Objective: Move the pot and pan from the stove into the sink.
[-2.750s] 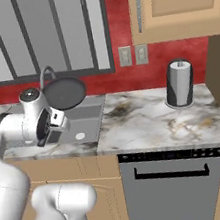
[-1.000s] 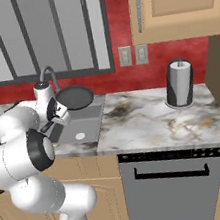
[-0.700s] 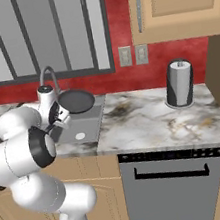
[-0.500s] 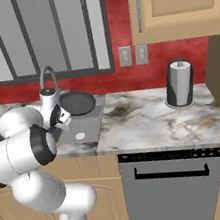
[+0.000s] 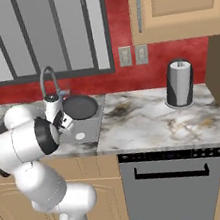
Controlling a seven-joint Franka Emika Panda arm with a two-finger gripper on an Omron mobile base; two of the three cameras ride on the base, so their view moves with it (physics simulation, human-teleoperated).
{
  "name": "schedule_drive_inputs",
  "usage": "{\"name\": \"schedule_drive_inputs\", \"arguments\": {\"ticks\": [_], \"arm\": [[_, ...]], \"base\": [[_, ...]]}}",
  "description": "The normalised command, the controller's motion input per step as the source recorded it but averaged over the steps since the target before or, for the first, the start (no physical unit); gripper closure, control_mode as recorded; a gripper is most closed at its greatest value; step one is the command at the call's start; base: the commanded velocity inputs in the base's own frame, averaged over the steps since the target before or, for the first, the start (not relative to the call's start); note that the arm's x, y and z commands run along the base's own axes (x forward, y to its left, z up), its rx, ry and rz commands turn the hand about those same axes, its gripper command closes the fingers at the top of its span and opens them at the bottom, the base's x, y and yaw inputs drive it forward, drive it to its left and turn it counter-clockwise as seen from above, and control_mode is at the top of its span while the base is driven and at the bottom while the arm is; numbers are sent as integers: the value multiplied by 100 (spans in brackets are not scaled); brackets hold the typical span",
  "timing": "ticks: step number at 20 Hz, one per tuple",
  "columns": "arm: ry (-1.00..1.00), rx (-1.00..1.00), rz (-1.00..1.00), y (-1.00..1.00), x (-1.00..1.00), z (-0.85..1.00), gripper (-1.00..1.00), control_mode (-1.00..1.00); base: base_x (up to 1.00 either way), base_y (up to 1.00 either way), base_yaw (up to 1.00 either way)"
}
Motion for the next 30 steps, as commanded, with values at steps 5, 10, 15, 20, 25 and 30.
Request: {"name": "schedule_drive_inputs", "arguments": {"ticks": [5,10,15,20,25,30], "arm": [[0,0,-4,12,22,-27,100,-100],[0,0,-5,20,19,-29,100,-100],[0,0,-5,12,23,-22,100,-100],[0,0,-1,4,14,-11,100,-100],[0,0,-1,5,19,-18,100,-100],[0,0,-2,5,29,-22,100,-100]], "base": [[0,0,0],[0,0,0],[0,0,0],[0,0,0],[0,0,0],[0,0,0]]}}
